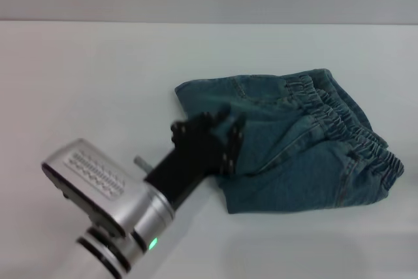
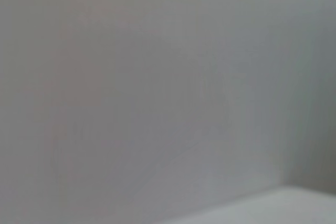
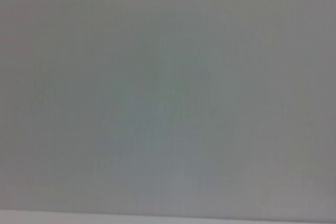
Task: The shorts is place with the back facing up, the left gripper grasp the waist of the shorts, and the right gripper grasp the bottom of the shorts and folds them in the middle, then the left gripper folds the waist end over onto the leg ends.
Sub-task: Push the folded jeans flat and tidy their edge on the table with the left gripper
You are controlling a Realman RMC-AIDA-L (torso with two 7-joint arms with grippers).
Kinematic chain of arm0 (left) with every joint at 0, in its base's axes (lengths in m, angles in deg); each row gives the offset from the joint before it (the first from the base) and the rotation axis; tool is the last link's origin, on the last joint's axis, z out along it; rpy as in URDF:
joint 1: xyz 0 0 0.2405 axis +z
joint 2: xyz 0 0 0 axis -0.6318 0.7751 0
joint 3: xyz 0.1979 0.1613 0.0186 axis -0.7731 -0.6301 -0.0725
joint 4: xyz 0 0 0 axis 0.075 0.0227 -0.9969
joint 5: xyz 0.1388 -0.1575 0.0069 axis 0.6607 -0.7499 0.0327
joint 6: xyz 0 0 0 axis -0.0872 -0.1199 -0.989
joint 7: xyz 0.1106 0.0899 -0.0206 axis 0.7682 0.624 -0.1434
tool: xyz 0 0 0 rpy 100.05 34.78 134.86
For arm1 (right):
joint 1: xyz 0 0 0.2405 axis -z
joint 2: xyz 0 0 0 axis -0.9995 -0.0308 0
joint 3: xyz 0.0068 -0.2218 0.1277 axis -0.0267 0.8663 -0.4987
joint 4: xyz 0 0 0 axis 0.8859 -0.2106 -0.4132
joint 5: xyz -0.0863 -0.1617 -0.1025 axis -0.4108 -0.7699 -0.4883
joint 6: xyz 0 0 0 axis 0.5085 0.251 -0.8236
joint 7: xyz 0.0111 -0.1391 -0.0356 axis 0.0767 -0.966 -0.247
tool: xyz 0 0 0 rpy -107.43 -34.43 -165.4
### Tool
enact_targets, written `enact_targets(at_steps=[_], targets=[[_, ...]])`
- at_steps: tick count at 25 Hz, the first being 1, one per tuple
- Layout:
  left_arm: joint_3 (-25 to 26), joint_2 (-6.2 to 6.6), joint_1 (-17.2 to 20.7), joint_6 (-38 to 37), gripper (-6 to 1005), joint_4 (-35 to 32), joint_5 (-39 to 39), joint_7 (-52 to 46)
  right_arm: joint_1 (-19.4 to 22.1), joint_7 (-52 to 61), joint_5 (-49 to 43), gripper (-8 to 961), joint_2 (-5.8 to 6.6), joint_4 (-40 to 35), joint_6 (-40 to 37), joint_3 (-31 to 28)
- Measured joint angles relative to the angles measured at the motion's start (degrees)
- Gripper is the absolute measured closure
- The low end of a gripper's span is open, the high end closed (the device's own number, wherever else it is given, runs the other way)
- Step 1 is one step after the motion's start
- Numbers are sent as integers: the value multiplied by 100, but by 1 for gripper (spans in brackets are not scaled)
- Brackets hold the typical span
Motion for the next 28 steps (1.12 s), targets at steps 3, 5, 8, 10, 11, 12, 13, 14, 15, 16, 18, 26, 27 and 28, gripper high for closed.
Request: enact_targets(at_steps=[3, 5, 8, 10, 11, 12, 13, 14, 15, 16, 18, 26, 27, 28], targets=[[-306, -7, -163, -229, 653, -456, 10, -229, 8, 0, 0, 953, 2, -130, 6, -18], [-472, -1, -210, -471, 724, -723, 12, -574, 11, 0, 0, 953, 6, -193, 6, -37], [-721, 22, -229, -890, 840, -1058, 67, -1233, 12, 2, 0, 953, 11, -222, 7, -75], [-793, 23, -233, -978, 921, -1136, 149, -1374, 7, 11, 0, 953, 16, -229, 7, -83], [-843, 21, -235, -1034, 961, -1192, 240, -1477, 0, 19, 0, 953, 18, -231, 6, -84], [-867, 18, -240, -1065, 1001, -1237, 389, -1590, -11, 24, 0, 953, 20, -231, 7, -85], [-882, 14, -249, -1080, 1001, -1271, 529, -1698, -20, 26, 0, 953, 21, -232, 5, -85], [-887, 7, -271, -1081, 1001, -1293, 701, -1856, -34, 28, 0, 953, 24, -233, 2, -84], [-902, 5, -309, -1085, 1001, -1327, 823, -1987, -46, 28, 0, 953, 26, -233, -3, -81], [-922, 3, -355, -1094, 1001, -1370, 928, -2102, -55, 29, 0, 953, 28, -234, -7, -76], [-989, -2, -480, -1121, 1001, -1484, 1089, -2270, -74, 30, -1, 953, 30, -235, -8, -61], [-1249, -56, -1027, -1053, 1000, -1859, 1159, -2664, -56, 42, -1, 954, 13, -246, 5, -24], [-1239, -64, -1066, -1002, 1000, -1878, 1150, -2688, -48, 44, -1, 954, 11, -250, 20, -20], [-1221, -67, -1098, -957, 1000, -1884, 1138, -2728, -38, 46, -1, 953, 8, -258, 42, -18]])
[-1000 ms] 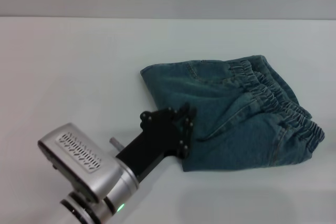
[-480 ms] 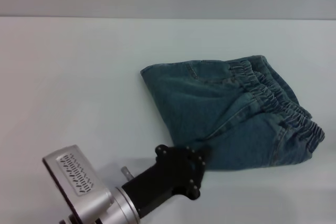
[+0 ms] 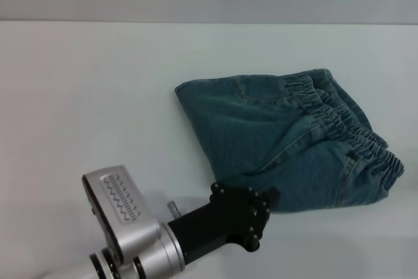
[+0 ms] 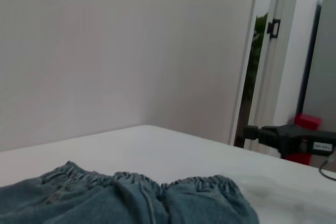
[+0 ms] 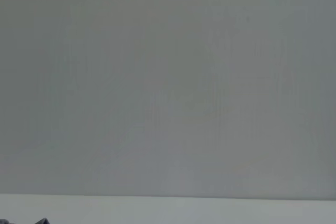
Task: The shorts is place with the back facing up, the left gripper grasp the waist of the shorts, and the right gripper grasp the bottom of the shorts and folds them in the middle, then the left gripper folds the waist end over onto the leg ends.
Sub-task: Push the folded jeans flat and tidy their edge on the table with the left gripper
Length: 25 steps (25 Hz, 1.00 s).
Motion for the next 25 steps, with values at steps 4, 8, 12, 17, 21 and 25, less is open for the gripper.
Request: enact_targets(at_steps=[4, 8, 12, 17, 21, 25], targets=[[177, -1, -58, 115, 1000, -4, -14, -101, 32, 1, 0, 949, -11, -18, 102, 3], [334, -7, -154, 427, 1000, 43, -14, -224, 46, 3, 0, 945, -20, -25, 223, 2], [363, -16, -330, 689, 1000, 52, -9, -450, 55, 29, 0, 942, -29, -31, 309, -18], [353, -39, -511, 948, 999, 4, 3, -619, 55, 50, 0, 937, -32, -34, 417, -39], [466, -28, -589, 1041, 999, -24, -8, -619, 60, 60, 0, 933, -31, -43, 469, -41], [716, -18, -657, 1127, 999, -177, -9, -619, 60, 67, 0, 929, -32, -43, 481, -25]])
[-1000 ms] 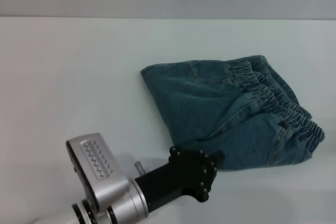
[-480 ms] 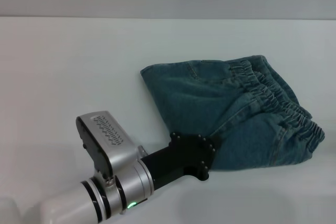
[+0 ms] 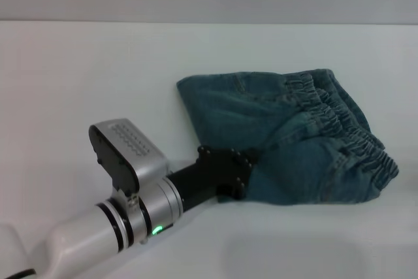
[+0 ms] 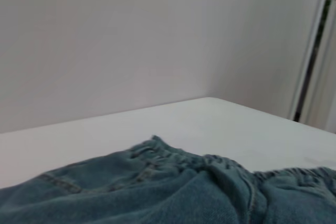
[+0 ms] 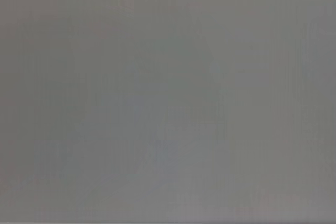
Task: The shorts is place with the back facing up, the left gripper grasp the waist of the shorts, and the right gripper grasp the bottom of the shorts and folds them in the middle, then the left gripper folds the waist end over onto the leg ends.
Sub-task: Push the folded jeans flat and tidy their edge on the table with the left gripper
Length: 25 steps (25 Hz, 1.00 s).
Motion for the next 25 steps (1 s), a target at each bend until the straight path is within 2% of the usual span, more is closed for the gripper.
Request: enact_targets(at_steps=[10, 22, 25], targets=[[119, -11, -305, 197, 999, -280, 1, -187, 0, 10, 0, 920, 0, 3, 79, 4], [394, 11, -340, 176, 998, -414, 1, -179, -67, 11, 0, 909, 0, -46, 36, 16], [444, 27, -217, -52, 998, -304, 1, -178, -76, 11, 0, 906, 0, -68, 29, 15]])
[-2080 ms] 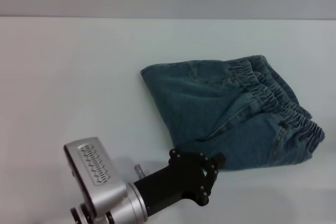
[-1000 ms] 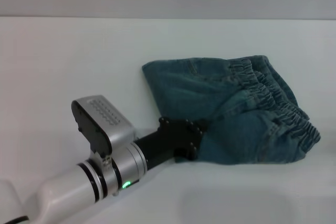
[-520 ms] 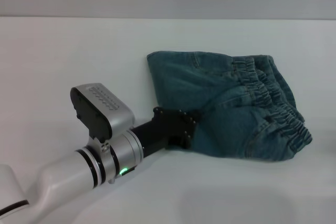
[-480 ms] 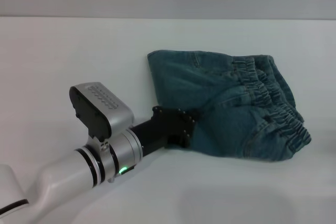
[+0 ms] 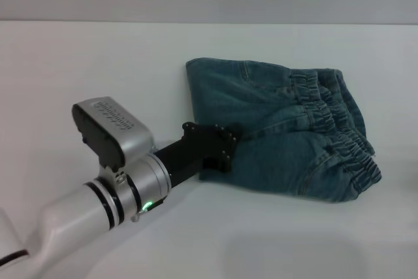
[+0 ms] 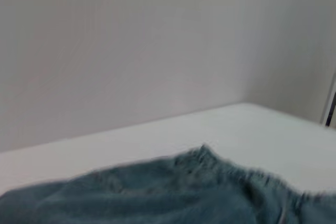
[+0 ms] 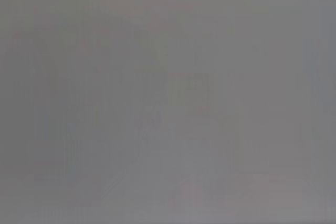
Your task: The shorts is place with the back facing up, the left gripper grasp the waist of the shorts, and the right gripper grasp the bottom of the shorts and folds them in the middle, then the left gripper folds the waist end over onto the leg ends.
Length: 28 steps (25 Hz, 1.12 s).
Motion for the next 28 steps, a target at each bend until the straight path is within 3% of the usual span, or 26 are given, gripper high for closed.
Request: enact_targets(at_steps=[3, 7, 12, 13, 19, 25, 27, 28], targets=[[279, 9, 372, -473, 998, 237, 1, 97, -1, 0, 0, 903, 0, -16, -4, 8], [1044, 29, 979, -836, 998, 622, 22, 723, -37, -2, -2, 899, 0, -83, -5, 15], [1664, 14, 1230, -990, 997, 601, 4, 1807, -189, -54, 51, 894, -6, -267, 15, 43], [2045, -12, 1352, -1213, 997, 514, -25, 2450, -210, -62, 102, 893, -11, -302, 33, 53], [2500, -6, 1581, -1387, 997, 470, -256, 2650, -259, -336, 209, 888, -12, -363, 105, 99], [2509, 10, 1881, -1959, 788, 250, -402, 2672, -347, -370, 195, 882, 10, -424, 112, 100], [2508, 10, 1925, -1982, 699, 249, -415, 2671, -348, -370, 193, 684, 11, -432, 113, 100], [2502, 10, 1954, -1990, 655, 249, -424, 2661, -339, -372, 193, 643, 6, -434, 133, 94]])
